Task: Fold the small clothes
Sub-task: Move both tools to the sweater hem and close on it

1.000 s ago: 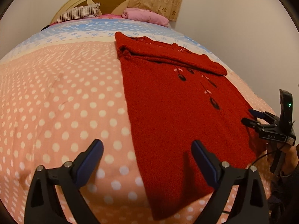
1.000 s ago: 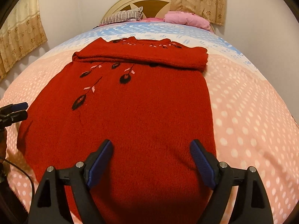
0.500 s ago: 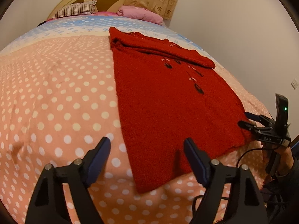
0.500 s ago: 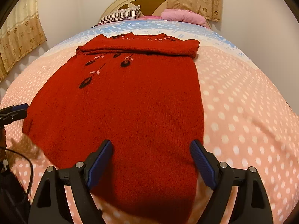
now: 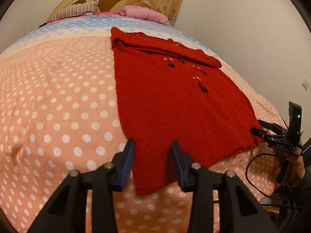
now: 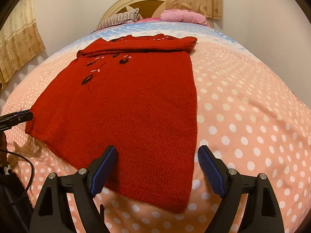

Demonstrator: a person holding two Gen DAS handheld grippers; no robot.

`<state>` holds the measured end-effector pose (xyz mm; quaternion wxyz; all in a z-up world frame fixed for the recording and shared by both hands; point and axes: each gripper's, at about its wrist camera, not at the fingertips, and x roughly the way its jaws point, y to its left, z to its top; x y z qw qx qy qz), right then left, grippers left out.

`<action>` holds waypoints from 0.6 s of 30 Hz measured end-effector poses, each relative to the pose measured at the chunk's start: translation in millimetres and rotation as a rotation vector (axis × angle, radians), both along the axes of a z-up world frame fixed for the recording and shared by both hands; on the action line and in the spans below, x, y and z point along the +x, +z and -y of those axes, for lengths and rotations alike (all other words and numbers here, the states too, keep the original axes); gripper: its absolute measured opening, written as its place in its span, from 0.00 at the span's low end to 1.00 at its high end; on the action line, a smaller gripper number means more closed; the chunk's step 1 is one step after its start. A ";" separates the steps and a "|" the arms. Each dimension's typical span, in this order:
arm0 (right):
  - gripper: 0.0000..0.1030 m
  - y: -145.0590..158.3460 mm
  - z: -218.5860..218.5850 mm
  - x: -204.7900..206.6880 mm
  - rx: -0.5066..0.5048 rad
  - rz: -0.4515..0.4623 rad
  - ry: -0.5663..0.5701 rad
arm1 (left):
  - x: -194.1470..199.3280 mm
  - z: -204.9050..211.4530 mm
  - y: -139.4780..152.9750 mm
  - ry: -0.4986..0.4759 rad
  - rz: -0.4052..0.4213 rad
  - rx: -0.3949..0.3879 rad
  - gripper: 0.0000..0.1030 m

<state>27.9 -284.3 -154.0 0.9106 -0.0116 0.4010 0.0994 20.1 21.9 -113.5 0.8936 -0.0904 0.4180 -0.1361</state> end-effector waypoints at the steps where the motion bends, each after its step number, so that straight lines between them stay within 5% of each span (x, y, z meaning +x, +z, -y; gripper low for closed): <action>1: 0.84 0.1 0.1 0.3 0.003 -0.001 -0.002 | 0.8 -0.8 0.1 0.002 -0.001 -0.008 0.38; 18: 0.84 1.9 10.0 -3.2 0.092 -0.015 -0.029 | -9.3 -8.6 -3.0 0.050 -0.030 -0.027 0.44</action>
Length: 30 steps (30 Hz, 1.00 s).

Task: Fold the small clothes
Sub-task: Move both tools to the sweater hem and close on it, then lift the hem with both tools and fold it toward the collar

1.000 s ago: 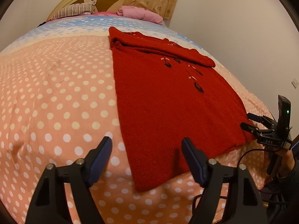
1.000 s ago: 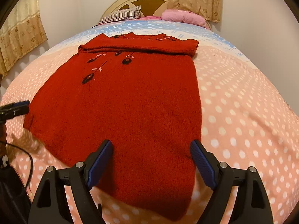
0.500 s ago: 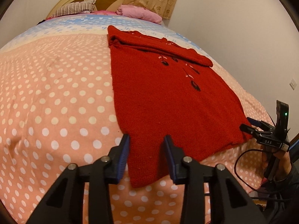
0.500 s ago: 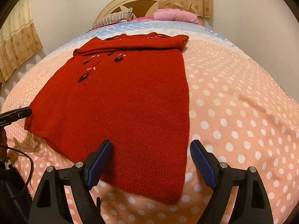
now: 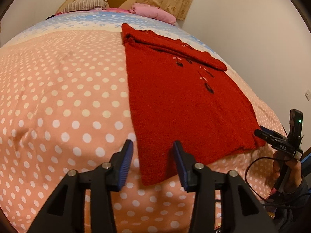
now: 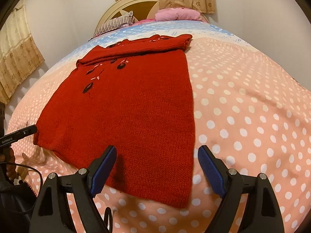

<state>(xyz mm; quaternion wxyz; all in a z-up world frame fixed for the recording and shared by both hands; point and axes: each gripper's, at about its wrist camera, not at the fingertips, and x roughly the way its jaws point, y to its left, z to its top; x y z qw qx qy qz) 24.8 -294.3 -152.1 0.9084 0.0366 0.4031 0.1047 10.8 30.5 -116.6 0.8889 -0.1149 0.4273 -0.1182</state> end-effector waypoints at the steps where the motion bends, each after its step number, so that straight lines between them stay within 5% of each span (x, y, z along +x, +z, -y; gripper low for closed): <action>1: 0.84 0.0 -0.5 -0.4 -0.001 -0.001 0.001 | 0.0 -0.7 -0.4 -0.005 -0.006 -0.008 0.44; 13: 0.83 -3.3 -8.8 -11.8 0.011 -0.019 0.049 | 0.2 -6.8 -10.9 -0.028 -0.051 -0.125 0.39; 15: 0.76 -4.1 -12.0 -13.8 -0.006 -0.016 0.062 | 0.3 -9.0 -11.1 -0.019 -0.054 -0.128 0.31; 17: 0.51 -3.6 -8.2 -14.7 -0.011 -0.017 0.056 | 0.9 -11.3 -11.1 -0.014 -0.058 -0.131 0.12; 20: 0.21 -1.7 13.4 -14.3 0.085 -0.036 0.030 | 1.3 -19.9 -11.9 -0.016 -0.075 -0.188 0.09; 30: 0.21 -13.3 37.3 -23.1 0.225 -0.065 -0.007 | 1.5 -19.2 -16.1 -0.011 -0.091 -0.209 0.14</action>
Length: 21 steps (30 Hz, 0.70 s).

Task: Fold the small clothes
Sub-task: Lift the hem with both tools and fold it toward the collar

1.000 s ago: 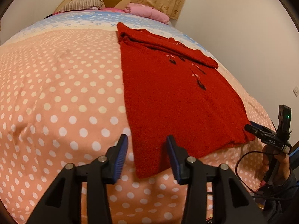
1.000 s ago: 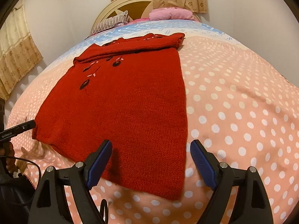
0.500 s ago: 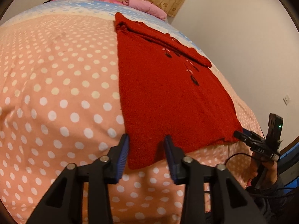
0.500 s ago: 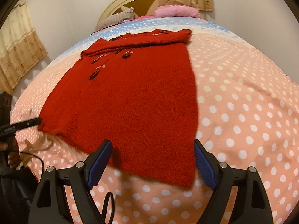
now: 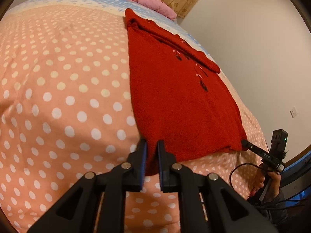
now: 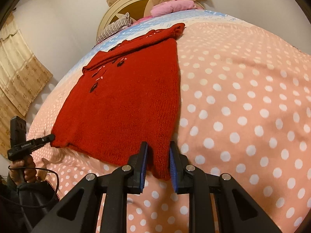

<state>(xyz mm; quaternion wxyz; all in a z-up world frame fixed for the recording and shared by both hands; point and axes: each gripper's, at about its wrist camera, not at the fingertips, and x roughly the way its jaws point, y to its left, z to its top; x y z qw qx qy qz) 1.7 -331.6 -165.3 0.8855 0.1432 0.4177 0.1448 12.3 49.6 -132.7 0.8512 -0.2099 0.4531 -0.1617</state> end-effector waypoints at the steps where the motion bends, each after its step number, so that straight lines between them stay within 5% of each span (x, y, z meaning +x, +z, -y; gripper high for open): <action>1: 0.21 -0.8 0.1 0.2 0.005 0.000 -0.002 | 0.8 0.8 -0.1 -0.003 0.001 -0.002 0.16; 5: 0.21 -3.3 -3.2 -0.9 -0.004 0.007 0.002 | 0.7 3.6 -0.9 -0.013 0.010 -0.015 0.22; 7: 0.21 -2.2 -7.1 -1.9 -0.026 0.016 0.020 | -0.3 5.8 0.7 -0.030 0.024 0.002 0.09; 9: 0.14 0.0 -6.9 -3.4 -0.032 0.026 0.026 | 0.0 3.9 2.7 -0.036 0.031 0.000 0.08; 10: 0.08 2.7 -5.9 -4.0 -0.024 0.036 0.027 | 0.4 1.1 4.7 -0.032 0.038 -0.010 0.08; 21: 0.06 58.0 9.0 -9.3 0.137 0.222 0.011 | 6.7 -24.3 39.8 -0.019 0.140 -0.078 0.08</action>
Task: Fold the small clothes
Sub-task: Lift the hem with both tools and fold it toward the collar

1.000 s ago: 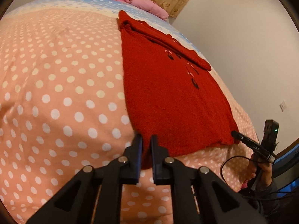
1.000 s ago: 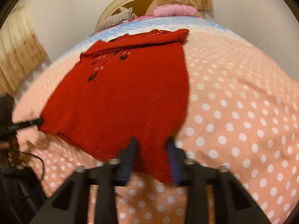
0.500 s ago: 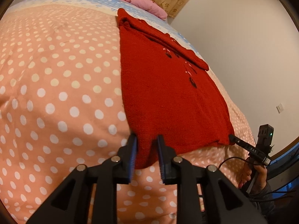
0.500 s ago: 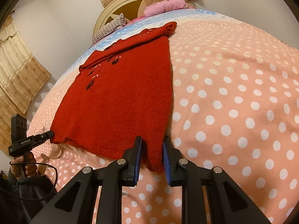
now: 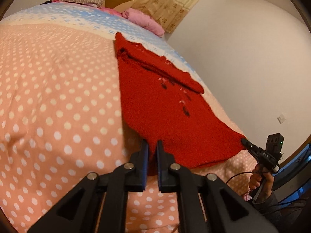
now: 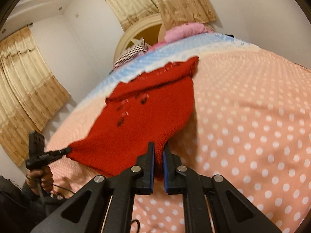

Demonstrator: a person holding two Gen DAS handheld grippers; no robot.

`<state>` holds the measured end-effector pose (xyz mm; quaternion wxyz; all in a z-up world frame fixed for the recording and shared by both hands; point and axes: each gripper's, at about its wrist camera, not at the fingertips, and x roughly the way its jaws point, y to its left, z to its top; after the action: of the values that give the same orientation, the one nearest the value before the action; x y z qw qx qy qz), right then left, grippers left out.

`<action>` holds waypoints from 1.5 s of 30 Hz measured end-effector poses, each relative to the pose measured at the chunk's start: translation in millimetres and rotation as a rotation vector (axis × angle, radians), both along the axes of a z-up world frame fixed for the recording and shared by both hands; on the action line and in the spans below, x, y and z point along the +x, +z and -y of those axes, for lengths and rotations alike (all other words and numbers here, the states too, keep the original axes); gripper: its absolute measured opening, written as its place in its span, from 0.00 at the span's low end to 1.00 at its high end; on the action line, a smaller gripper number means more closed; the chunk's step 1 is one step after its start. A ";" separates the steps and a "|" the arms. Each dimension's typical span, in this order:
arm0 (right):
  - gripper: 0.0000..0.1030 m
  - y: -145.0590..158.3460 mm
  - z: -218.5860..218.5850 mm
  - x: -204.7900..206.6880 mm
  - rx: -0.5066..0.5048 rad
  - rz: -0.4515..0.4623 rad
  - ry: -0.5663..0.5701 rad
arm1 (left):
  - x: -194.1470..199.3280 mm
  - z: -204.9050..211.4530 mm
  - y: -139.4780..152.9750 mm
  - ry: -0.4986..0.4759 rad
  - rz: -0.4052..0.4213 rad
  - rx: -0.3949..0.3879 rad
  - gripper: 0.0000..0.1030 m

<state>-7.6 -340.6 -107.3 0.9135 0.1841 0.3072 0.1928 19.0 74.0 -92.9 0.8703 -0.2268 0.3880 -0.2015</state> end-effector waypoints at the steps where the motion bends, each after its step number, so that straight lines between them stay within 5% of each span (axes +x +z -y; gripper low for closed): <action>1: 0.06 6.6 -0.2 2.3 0.008 0.013 0.002 | 2.1 -1.9 2.3 -0.001 0.007 0.006 0.07; 10: 0.06 52.8 -8.6 33.1 0.022 0.111 0.005 | 40.0 -6.6 36.1 -0.022 0.072 0.001 0.07; 26: 0.06 118.1 -22.5 150.7 0.039 0.203 0.001 | 134.8 -21.4 79.2 0.013 0.145 -0.019 0.07; 38: 0.06 118.0 -13.5 248.9 -0.016 0.137 -0.080 | 235.0 -19.1 85.5 0.003 0.115 0.040 0.07; 45: 0.06 72.9 -13.5 320.9 -0.040 -0.003 -0.125 | 298.5 -14.8 50.4 0.010 0.016 0.130 0.07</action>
<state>313.2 -327.1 -34.4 0.9269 0.1849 0.3001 0.1290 317.4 88.8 -42.5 0.8872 -0.1703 0.3921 -0.1736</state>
